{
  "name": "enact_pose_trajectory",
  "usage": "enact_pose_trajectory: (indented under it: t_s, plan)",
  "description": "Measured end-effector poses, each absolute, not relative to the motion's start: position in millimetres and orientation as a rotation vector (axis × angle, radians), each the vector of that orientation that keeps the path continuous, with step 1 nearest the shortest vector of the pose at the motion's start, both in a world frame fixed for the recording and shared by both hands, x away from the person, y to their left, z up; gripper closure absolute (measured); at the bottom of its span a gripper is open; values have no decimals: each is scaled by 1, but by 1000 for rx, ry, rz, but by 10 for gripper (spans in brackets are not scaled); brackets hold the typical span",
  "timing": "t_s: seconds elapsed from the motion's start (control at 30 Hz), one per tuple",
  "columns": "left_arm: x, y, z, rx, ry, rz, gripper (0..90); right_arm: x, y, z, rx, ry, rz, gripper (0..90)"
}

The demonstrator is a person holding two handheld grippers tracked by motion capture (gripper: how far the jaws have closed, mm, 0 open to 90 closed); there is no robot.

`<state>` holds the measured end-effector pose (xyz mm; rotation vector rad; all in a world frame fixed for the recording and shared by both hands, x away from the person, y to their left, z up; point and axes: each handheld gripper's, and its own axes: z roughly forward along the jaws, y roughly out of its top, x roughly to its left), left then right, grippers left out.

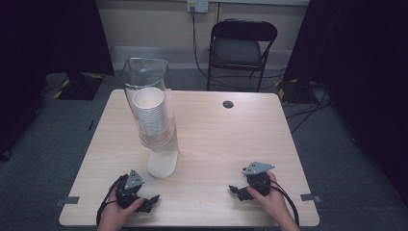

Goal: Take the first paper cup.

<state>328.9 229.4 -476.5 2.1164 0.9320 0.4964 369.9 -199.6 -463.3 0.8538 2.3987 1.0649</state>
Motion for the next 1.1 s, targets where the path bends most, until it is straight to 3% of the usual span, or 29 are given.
enact_pose_trajectory:
  t_s: [0.3, 0.33, 0.37, 0.43, 0.47, 0.53, 0.6, 0.63, 0.8, 1.1]
  plan:
    - [327, 231, -476, 2108, 934, 508, 18, 370, -200, -463, 852, 2399, 1063, 103]
    - [327, 232, -473, 2069, 917, 512, 185, 370, -200, -463, 852, 2399, 1062, 101]
    - [327, 232, -470, 2058, 898, 517, 282, 370, -200, -463, 852, 2399, 1062, 102]
    - [326, 231, -467, 2039, 898, 529, 112, 370, -200, -463, 852, 2399, 1062, 101]
    - [327, 230, -459, 1977, 923, 544, 111, 370, -199, -463, 852, 2398, 1061, 101]
    - [329, 228, -450, 1910, 946, 527, 217, 370, -199, -463, 852, 2399, 1061, 101]
    - [329, 227, -447, 1884, 958, 530, 151, 370, -199, -463, 853, 2398, 1062, 101]
    - [331, 228, -438, 1847, 946, 552, 182, 370, -199, -463, 853, 2399, 1063, 101]
    - [344, 228, -425, 1719, 1023, 568, 164, 370, -199, -463, 857, 2397, 1063, 101]
    - [362, 213, -414, 1668, 966, 674, 180, 370, -199, -463, 859, 2396, 1062, 101]
